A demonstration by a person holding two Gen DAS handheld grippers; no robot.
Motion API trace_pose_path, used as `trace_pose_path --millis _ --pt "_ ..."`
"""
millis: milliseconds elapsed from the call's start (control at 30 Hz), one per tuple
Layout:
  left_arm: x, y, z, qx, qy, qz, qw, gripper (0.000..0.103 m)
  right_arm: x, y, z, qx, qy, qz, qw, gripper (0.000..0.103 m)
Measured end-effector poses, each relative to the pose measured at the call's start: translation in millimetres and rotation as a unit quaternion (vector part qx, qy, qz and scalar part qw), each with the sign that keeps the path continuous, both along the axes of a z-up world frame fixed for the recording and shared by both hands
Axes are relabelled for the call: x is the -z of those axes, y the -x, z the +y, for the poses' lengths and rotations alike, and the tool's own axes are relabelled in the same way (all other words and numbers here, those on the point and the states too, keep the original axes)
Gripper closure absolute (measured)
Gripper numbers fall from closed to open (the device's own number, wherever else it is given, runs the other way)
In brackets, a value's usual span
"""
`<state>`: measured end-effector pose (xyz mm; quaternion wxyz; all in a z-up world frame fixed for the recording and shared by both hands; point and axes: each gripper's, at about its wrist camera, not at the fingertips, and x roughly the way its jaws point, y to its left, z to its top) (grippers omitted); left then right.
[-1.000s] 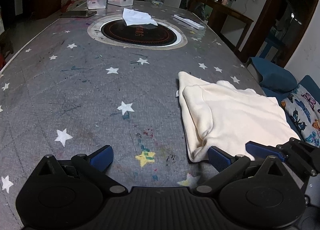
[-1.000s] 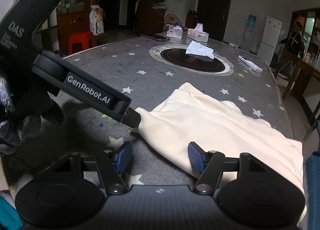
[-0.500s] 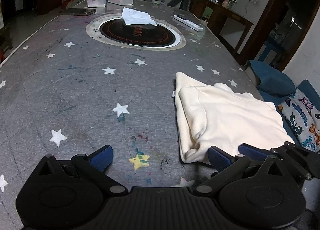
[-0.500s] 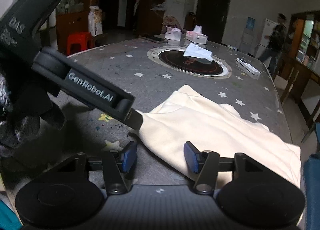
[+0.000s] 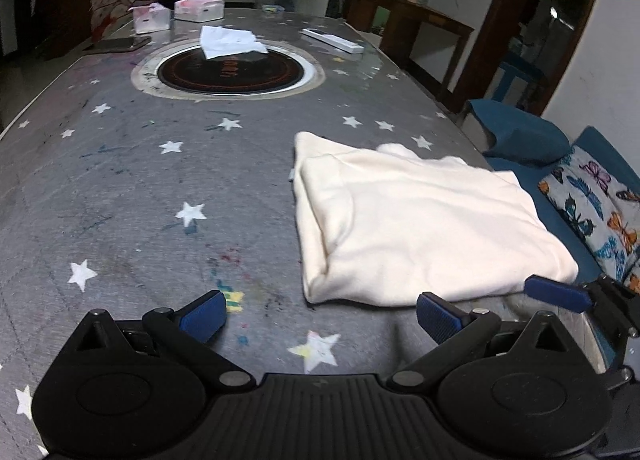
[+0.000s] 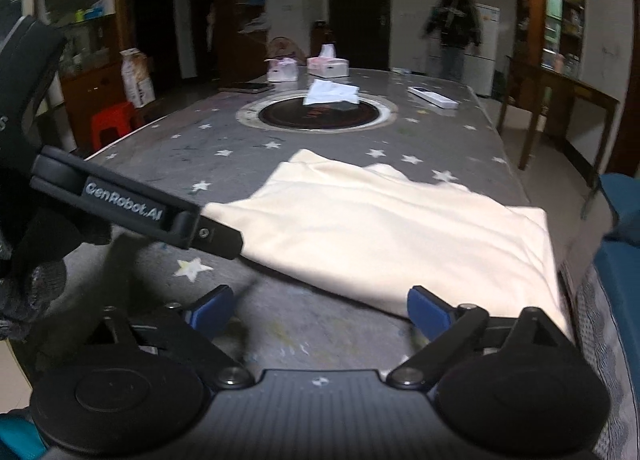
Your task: Fold clothes
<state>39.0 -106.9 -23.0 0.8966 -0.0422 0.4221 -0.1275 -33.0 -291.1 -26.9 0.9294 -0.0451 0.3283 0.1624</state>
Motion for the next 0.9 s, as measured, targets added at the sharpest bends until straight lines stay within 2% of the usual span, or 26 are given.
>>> trace_pose_path --millis 167,500,900 --pt "0.4 5.8 -7.4 0.014 -0.007 -0.003 0.9999 0.0 2.6 6.8 -11.1 0.019 0.0 0.002 1.0 0.0" --pt "4.7 19.0 -22.5 0.045 -0.021 -0.003 0.9988 0.0 3.9 15.8 -27.4 0.054 -0.018 0.006 0.998 0.0" --pt "5.6 34.3 -34.0 0.066 -0.039 -0.01 0.997 0.0 4.2 25.7 -29.0 0.066 -0.018 0.003 0.998 0.0"
